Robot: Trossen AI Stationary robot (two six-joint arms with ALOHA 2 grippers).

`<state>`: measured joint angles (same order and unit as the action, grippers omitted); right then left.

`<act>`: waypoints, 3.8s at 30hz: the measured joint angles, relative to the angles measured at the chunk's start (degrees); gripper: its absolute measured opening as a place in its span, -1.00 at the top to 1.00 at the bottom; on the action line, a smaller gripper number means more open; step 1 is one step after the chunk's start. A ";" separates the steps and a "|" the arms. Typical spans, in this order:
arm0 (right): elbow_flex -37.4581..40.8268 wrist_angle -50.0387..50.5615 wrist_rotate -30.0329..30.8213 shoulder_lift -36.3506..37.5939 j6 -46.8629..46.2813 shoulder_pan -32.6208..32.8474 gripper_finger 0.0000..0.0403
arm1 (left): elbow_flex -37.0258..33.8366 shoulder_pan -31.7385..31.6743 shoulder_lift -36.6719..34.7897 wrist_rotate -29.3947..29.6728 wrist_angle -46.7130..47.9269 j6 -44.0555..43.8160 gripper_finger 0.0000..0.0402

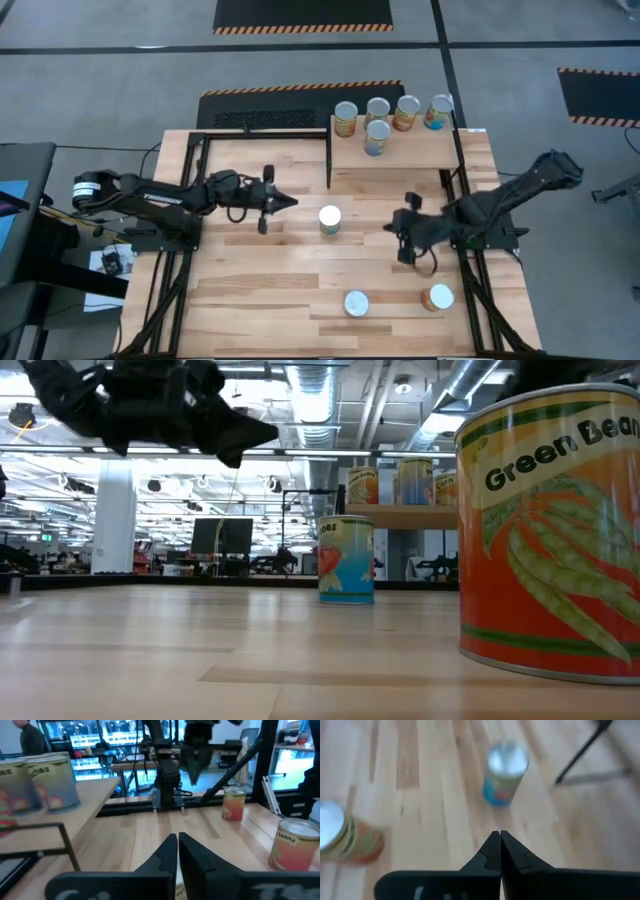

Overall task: Pick and place cans onto a shelf
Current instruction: Put the canned corn on the shelf aligned with the other canned corn

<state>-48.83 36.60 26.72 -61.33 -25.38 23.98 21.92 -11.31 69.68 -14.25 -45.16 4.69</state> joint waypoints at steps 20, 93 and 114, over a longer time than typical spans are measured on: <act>-27.51 40.31 -17.96 -28.54 -69.38 26.97 0.51 | -2.68 -0.24 -0.01 0.03 -0.62 2.32 0.96; -47.06 53.37 -5.51 -17.81 8.80 -29.60 0.98 | -2.68 -0.26 0.03 4.66 -0.62 0.61 0.96; -48.51 52.14 -6.89 -27.94 35.13 -51.87 0.96 | -2.68 -0.26 0.03 5.69 0.93 -0.63 0.96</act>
<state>-97.34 88.74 19.84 -89.27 9.75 -27.88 19.25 -11.57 69.71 -8.56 -44.23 4.05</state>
